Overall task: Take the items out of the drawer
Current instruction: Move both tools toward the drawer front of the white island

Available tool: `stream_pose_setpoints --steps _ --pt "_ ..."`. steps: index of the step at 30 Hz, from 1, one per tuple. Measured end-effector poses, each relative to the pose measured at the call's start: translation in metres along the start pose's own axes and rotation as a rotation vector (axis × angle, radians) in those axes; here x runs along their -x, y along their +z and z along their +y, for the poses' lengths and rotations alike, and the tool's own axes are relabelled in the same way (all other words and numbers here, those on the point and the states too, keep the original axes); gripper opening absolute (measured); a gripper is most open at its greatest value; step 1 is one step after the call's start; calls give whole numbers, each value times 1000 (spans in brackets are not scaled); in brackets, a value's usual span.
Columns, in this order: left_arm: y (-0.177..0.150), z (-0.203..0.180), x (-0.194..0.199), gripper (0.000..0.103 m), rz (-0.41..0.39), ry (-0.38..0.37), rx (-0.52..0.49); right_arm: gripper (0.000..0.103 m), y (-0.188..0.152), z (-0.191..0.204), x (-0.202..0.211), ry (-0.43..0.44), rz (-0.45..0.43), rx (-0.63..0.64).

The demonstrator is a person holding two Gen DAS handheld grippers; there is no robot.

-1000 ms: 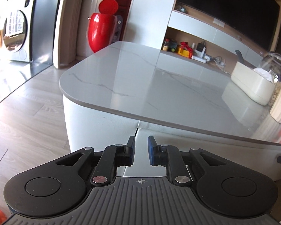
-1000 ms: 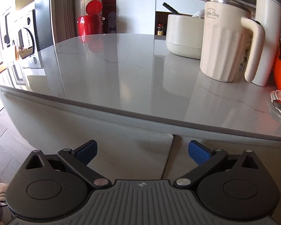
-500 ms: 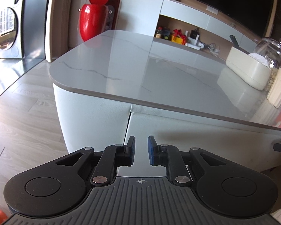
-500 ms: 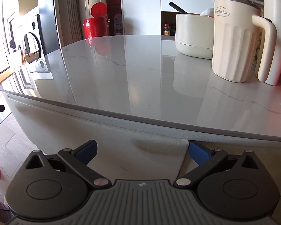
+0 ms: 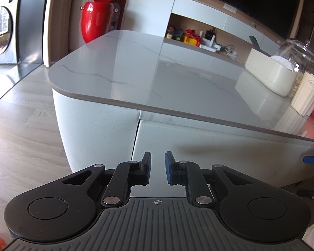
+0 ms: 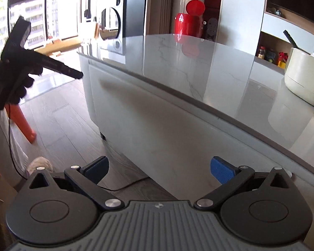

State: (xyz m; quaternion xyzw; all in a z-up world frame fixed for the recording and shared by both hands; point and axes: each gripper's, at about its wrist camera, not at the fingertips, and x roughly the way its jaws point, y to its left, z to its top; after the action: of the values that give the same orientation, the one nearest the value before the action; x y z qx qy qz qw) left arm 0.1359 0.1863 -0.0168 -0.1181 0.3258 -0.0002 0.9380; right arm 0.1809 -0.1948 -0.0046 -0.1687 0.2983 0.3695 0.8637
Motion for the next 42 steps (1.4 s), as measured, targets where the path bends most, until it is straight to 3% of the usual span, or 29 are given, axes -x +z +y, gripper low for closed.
stream_pose_setpoints --steps 3,6,9,12,16,26,34,39,42 --pt "3 2 -1 16 -8 -4 21 103 -1 -29 -5 -110 13 -139" --pt "7 1 -2 16 -46 8 17 103 -2 -56 4 -172 -38 -304" --pt "9 0 -1 16 -86 53 -2 103 -6 -67 8 -241 -68 -329" --pt "7 3 -4 16 -75 79 -2 103 -7 -71 3 -273 -50 -322" --pt "7 4 -2 16 -69 73 21 103 -7 -69 5 -288 -58 -315" --pt "11 12 -9 16 -76 58 113 103 -18 -79 16 -277 -112 -436" --pt "9 16 -18 16 -64 -18 126 103 -23 -85 7 -292 -94 -504" --pt "9 20 -23 16 -47 -28 140 103 -23 -84 2 -269 -94 -470" --pt "9 23 -26 18 -38 -33 165 103 -20 -77 -3 -296 -43 -380"
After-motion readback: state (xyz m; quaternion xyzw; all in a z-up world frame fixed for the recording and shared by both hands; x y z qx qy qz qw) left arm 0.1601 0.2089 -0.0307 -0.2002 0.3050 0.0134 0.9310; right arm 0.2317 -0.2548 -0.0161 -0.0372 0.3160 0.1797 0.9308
